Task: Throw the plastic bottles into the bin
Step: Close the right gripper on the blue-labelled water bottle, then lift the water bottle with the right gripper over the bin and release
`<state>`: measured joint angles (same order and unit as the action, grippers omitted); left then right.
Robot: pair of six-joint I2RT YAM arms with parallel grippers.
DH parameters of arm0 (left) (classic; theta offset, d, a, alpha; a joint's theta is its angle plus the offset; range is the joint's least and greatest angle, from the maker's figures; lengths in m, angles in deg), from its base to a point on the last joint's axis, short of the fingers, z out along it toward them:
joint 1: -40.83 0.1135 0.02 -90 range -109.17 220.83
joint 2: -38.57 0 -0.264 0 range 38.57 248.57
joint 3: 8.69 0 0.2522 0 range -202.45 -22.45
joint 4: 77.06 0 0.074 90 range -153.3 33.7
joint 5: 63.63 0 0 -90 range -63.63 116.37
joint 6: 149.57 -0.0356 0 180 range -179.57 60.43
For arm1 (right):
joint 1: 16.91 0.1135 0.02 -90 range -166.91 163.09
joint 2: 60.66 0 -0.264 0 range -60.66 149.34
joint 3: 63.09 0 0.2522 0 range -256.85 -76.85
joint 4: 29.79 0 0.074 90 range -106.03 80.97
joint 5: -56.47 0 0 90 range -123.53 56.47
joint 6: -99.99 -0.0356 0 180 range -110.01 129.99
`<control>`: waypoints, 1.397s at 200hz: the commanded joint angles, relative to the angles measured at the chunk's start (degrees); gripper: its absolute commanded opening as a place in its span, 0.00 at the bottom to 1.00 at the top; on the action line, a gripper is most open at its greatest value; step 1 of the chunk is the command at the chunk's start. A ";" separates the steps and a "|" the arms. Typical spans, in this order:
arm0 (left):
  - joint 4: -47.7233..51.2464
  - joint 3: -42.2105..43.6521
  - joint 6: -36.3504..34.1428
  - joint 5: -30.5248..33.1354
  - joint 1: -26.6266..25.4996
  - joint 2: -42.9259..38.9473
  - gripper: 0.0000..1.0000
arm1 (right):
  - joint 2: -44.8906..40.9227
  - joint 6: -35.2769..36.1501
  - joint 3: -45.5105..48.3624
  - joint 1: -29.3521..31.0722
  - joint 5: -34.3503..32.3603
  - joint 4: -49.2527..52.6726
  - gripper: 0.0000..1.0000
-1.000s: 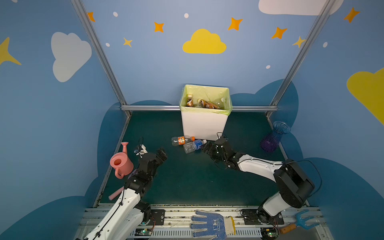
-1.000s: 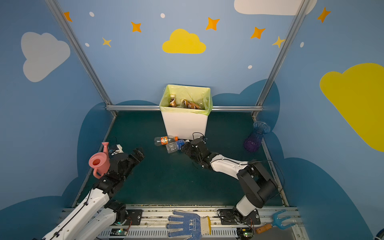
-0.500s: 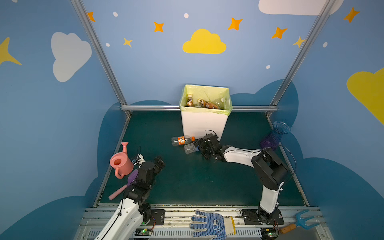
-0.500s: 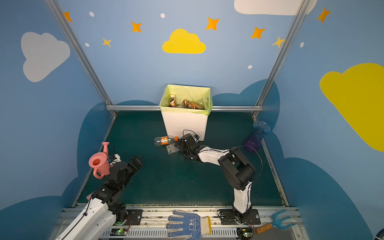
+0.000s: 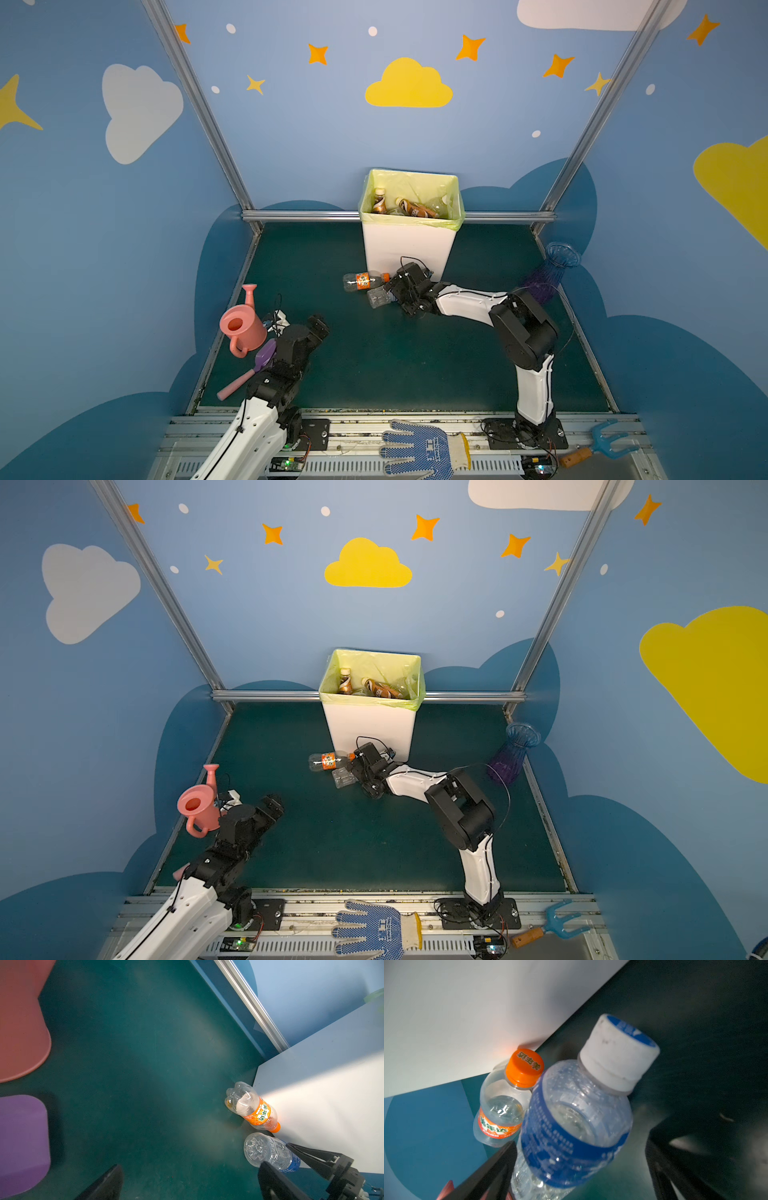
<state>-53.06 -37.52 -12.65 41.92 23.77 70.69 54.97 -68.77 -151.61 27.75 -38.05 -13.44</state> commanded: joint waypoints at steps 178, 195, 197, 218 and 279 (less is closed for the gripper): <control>-4.50 -0.64 -0.86 -0.16 1.96 4.68 1.00 | -18.68 18.82 11.39 -1.42 1.34 -0.37 0.49; -6.56 -1.83 -1.11 -0.74 2.07 8.24 1.00 | -27.08 23.06 13.22 -1.11 -2.10 1.91 0.50; -6.79 -1.99 -1.12 -0.86 2.04 8.69 1.00 | -28.17 23.57 13.39 -1.06 -2.61 2.16 0.50; -8.32 -4.56 -1.36 -1.96 2.12 13.78 1.00 | -39.08 27.85 14.90 -1.10 -10.97 5.53 0.51; -10.22 -11.86 -1.17 -6.05 2.23 28.00 1.00 | -55.13 60.19 -5.72 -5.79 -19.94 5.18 0.59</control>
<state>-62.09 -46.66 -13.46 38.16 25.82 94.87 -0.08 -24.97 -147.46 24.01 -54.55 -7.51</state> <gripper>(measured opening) 0.997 0.577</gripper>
